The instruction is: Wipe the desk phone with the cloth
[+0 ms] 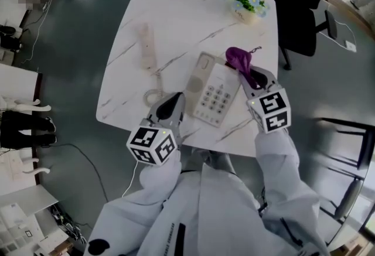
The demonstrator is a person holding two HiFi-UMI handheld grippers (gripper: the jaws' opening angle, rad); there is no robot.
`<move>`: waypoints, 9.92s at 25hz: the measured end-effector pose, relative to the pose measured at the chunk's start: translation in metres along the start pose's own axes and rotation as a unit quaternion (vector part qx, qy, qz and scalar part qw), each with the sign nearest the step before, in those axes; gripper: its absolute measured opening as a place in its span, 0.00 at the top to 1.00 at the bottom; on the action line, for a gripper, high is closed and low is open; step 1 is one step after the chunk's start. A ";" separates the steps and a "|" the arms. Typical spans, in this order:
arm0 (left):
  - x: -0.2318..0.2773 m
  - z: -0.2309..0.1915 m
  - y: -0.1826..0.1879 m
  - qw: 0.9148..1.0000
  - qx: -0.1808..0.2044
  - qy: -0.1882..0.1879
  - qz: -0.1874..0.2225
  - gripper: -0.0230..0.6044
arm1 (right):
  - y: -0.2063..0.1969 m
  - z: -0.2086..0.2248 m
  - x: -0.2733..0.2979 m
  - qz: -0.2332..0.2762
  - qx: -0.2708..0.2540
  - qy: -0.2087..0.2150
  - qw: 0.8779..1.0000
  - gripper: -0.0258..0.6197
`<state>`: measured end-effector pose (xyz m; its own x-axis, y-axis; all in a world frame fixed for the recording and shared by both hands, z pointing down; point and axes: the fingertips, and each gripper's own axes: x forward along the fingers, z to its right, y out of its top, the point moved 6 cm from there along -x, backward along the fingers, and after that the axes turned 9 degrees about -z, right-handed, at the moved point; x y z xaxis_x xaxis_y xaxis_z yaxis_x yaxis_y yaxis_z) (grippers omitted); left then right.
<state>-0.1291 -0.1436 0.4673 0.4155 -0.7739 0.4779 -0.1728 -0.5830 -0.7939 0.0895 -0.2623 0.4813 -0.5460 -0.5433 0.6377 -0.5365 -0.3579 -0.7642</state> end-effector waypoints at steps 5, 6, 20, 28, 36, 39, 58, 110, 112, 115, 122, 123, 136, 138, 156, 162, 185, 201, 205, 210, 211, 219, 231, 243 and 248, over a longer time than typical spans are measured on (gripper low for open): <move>0.000 -0.002 -0.004 1.000 -0.002 -0.001 -0.004 0.97 | -0.005 -0.003 0.005 -0.009 0.000 0.002 1.000 0.89; 0.000 -0.002 -0.005 1.000 -0.003 -0.001 -0.004 0.97 | -0.006 -0.004 0.006 -0.010 0.000 0.002 1.000 0.89; -0.007 0.001 -0.012 1.000 -0.003 -0.016 -0.008 0.97 | -0.012 -0.023 0.003 -0.026 0.014 0.006 1.000 0.89; -0.008 -0.001 -0.013 0.999 0.000 -0.036 -0.011 0.97 | -0.017 -0.032 0.002 -0.036 0.019 -0.004 0.999 0.89; -0.009 -0.005 -0.023 0.998 0.008 -0.063 -0.028 0.97 | -0.019 -0.046 0.000 -0.034 0.029 -0.019 0.999 0.90; -0.009 -0.005 -0.025 0.997 0.010 -0.072 -0.034 0.97 | -0.022 -0.052 -0.002 -0.039 0.034 -0.019 0.998 0.90; -0.020 -0.005 -0.034 0.994 0.009 -0.099 -0.037 0.97 | -0.032 -0.082 -0.011 -0.055 0.038 -0.018 0.998 0.89; -0.058 0.017 -0.074 0.998 -0.008 -0.061 -0.031 0.97 | -0.064 -0.164 -0.028 -0.118 0.023 0.099 0.988 0.90; -0.061 0.018 -0.074 0.998 -0.009 -0.059 -0.030 0.97 | -0.066 -0.168 -0.028 -0.118 0.019 0.103 0.987 0.90; -0.064 0.020 -0.075 0.998 -0.010 -0.057 -0.027 0.97 | -0.069 -0.172 -0.030 -0.124 0.021 0.112 0.986 0.90; -0.070 0.026 -0.077 0.998 -0.011 -0.056 -0.020 0.97 | -0.074 -0.181 -0.032 -0.128 0.020 0.123 0.984 0.90; -0.070 0.027 -0.077 0.998 -0.011 -0.056 -0.019 0.97 | -0.075 -0.182 -0.032 -0.130 0.019 0.124 0.984 0.90; -0.085 0.034 -0.070 0.999 -0.008 -0.047 0.001 0.97 | -0.074 -0.188 -0.049 -0.089 0.081 0.172 0.978 0.90; -0.088 0.037 -0.067 0.999 -0.005 -0.046 0.007 0.97 | -0.071 -0.187 -0.056 -0.074 0.087 0.175 0.978 0.90; -0.110 0.064 -0.041 0.996 0.039 -0.031 0.068 0.97 | -0.039 -0.166 -0.113 0.129 0.153 0.130 0.971 0.90; -0.109 0.066 -0.032 0.996 0.051 -0.029 0.074 0.97 | -0.031 -0.153 -0.117 0.155 0.156 0.111 0.969 0.90; -0.041 0.000 0.017 0.993 0.064 -0.094 0.018 0.97 | 0.012 -0.087 -0.066 0.147 0.191 -0.041 0.970 0.90; 0.005 -0.035 0.041 0.991 0.062 -0.119 -0.007 0.97 | 0.053 -0.045 -0.025 0.115 0.141 -0.117 0.976 0.90; 0.010 -0.040 0.046 0.991 0.060 -0.121 -0.011 0.97 | 0.066 -0.042 -0.011 0.089 0.096 -0.127 0.983 0.90; 0.016 -0.049 0.048 0.991 0.058 -0.123 -0.016 0.97 | 0.067 -0.046 0.010 0.056 0.072 -0.123 0.988 0.90; 0.017 -0.051 0.048 0.991 0.057 -0.123 -0.017 0.97 | 0.067 -0.048 0.014 0.049 0.072 -0.119 0.989 0.90; 0.024 -0.065 0.050 0.991 0.052 -0.123 -0.023 0.97 | 0.060 -0.054 0.040 0.012 0.078 -0.094 0.992 0.90; 0.027 -0.076 0.049 0.989 0.050 -0.136 -0.032 0.97 | 0.050 -0.063 0.060 -0.031 0.090 -0.079 0.992 0.90; 0.026 -0.083 0.046 0.986 0.053 -0.152 -0.042 0.97 | 0.044 -0.072 0.068 -0.064 0.099 -0.083 0.990 0.90; 0.022 -0.085 0.045 0.985 0.056 -0.159 -0.044 0.97 | 0.041 -0.080 0.067 -0.073 0.103 -0.083 0.988 0.90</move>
<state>-0.2040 -0.2077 0.4745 0.6862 -0.5943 0.4195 -0.0314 -0.6003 -0.7991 -0.0212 -0.2526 0.5004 -0.3489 -0.5857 0.7316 -0.4502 -0.5799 -0.6790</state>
